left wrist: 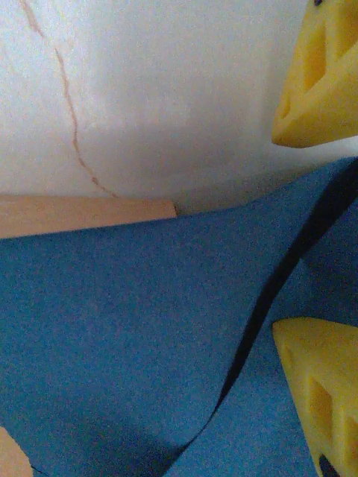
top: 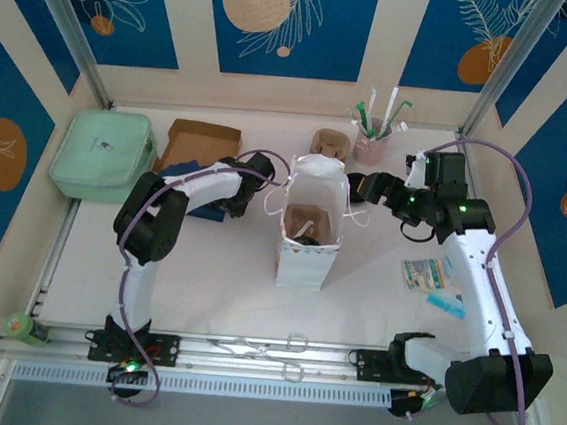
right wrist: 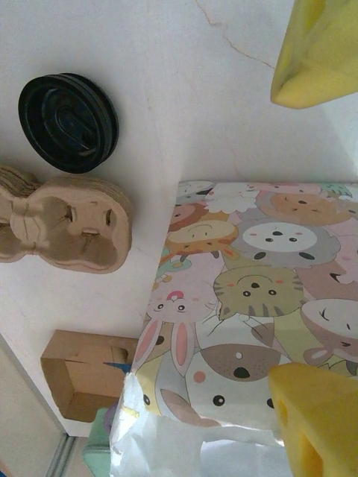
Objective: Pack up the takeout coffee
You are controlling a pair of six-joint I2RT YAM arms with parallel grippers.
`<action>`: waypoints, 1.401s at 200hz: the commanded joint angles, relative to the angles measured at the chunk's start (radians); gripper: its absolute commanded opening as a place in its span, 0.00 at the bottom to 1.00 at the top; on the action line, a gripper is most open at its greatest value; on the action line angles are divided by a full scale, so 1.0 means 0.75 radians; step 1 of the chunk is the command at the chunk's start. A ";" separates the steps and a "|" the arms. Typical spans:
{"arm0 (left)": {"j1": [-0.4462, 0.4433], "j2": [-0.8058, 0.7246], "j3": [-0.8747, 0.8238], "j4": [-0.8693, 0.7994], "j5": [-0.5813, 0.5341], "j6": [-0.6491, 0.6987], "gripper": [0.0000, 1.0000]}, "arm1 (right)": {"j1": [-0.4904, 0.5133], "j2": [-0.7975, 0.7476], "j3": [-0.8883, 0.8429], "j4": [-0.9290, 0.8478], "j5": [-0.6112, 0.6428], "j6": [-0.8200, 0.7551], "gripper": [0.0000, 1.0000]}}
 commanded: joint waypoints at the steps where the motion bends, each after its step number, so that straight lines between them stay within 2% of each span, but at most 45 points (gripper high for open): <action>1: -0.013 0.001 -0.019 0.044 -0.041 0.045 0.59 | -0.006 -0.026 -0.016 0.013 -0.040 -0.011 0.89; 81: -0.014 -0.020 -0.059 0.077 -0.039 0.069 0.19 | -0.007 -0.027 -0.011 0.012 -0.057 -0.003 0.88; 134: -0.014 -0.133 -0.082 0.044 -0.030 0.076 0.03 | -0.002 -0.033 0.010 0.000 -0.059 0.006 0.88; 152: -0.014 -0.188 -0.097 0.026 -0.008 0.085 0.00 | 0.004 -0.034 0.016 -0.001 -0.057 0.009 0.88; 221: -0.072 -0.378 -0.145 -0.075 0.147 0.094 0.00 | 0.023 -0.048 0.059 -0.029 -0.039 0.015 0.87; 280: -0.090 -0.594 -0.270 -0.060 0.366 0.033 0.00 | 0.030 -0.070 0.053 -0.027 -0.034 0.022 0.86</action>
